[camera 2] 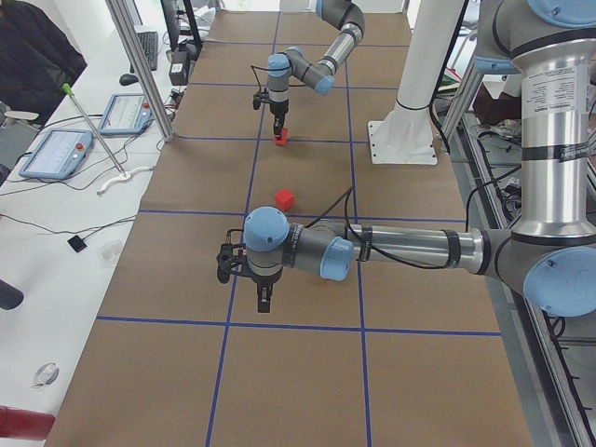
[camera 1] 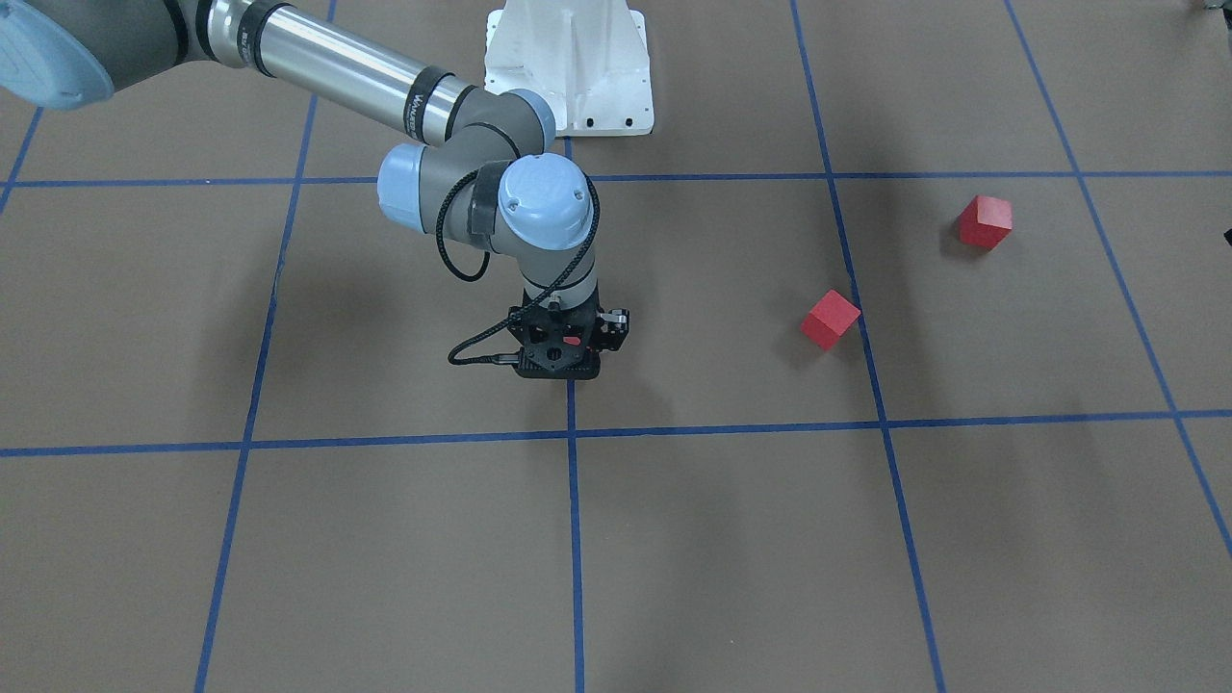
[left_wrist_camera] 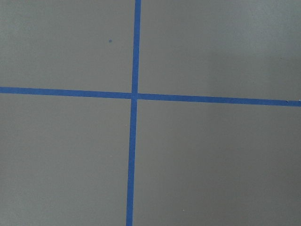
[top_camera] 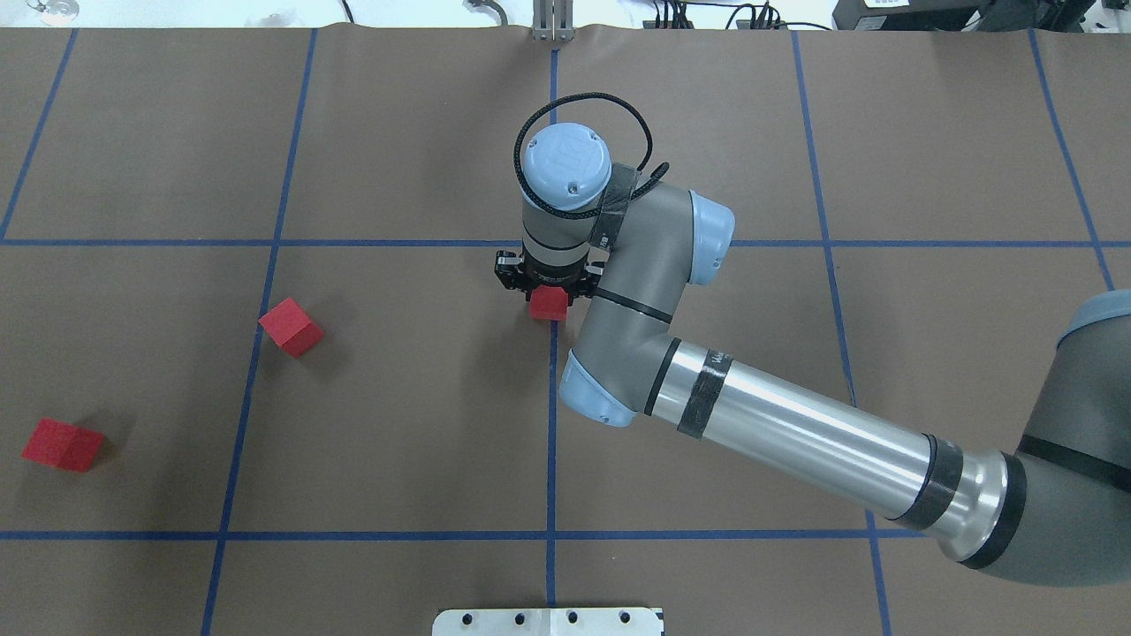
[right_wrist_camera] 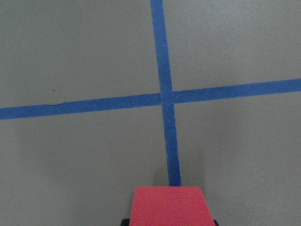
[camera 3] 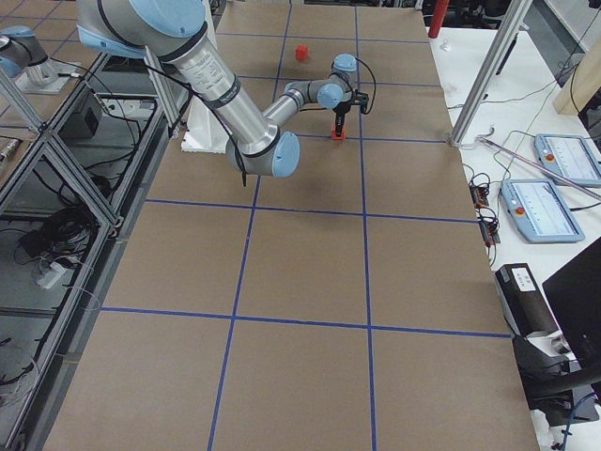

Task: Form red blocks into L shape at center
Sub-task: 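Carry the red cube with the right gripper to the grid center and lower it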

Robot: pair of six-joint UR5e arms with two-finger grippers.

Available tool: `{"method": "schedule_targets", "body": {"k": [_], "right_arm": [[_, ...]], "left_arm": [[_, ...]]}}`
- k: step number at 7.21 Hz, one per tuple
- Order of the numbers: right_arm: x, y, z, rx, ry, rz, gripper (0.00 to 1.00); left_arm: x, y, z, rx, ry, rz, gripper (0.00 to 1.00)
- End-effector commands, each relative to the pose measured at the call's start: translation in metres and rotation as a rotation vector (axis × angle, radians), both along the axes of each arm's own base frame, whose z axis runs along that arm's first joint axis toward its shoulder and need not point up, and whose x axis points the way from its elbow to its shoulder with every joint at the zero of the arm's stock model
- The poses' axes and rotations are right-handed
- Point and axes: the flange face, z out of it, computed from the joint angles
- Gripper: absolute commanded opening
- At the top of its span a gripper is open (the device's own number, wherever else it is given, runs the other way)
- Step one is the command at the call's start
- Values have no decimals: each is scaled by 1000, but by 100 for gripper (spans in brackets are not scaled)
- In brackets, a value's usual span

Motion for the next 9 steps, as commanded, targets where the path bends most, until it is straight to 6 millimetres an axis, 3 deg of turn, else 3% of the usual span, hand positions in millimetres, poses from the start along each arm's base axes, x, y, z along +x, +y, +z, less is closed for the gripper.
{"method": "schedule_targets", "body": {"k": [1,5,7,9], "right_arm": [[0,1,2,-2,2,-3,20],[0,1,5,11,8,-19,22],[-1,2,5,21,12,-20,99],[0,3,2,23,6,-21,100]], "left_arm": [[0,0,0,1,0,-1,100],[0,0,-1,2,0,-1,100],[0,0,-1,1,6,1,100],[0,-1,-2,5,6,1,100]]}}
